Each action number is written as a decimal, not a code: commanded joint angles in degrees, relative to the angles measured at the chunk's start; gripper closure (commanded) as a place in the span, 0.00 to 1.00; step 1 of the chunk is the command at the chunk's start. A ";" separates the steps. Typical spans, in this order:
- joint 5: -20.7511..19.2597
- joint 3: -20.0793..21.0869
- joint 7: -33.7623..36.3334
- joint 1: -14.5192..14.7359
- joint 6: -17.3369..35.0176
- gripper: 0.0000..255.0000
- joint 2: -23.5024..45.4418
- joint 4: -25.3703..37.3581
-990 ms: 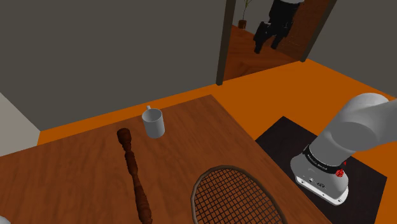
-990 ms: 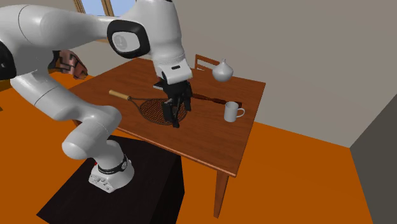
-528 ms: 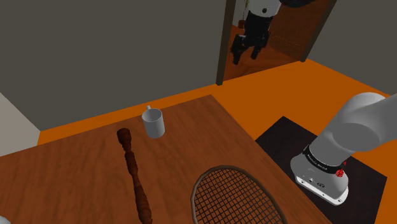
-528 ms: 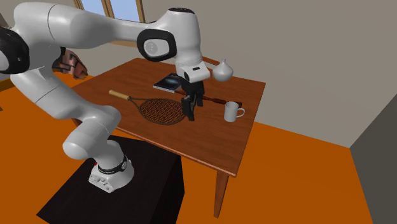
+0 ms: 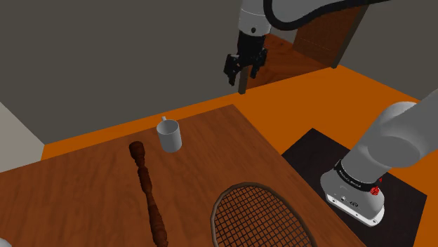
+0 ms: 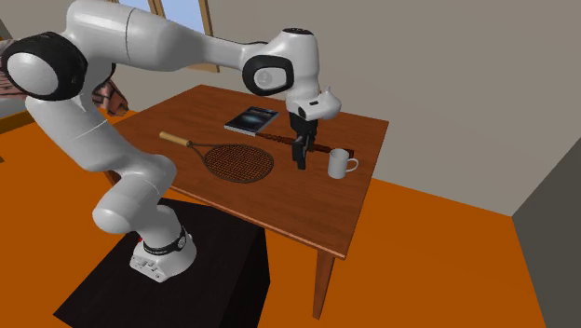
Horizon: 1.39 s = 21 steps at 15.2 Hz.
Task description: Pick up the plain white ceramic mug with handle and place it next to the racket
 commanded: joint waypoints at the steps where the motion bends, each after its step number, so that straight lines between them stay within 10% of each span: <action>1: -0.73 2.26 2.78 0.31 1.83 0.00 4.12 2.00; 11: -9.69 9.89 16.43 3.45 5.07 0.00 25.00 16.34; 21: -21.05 10.05 27.10 13.96 1.27 0.00 48.53 39.08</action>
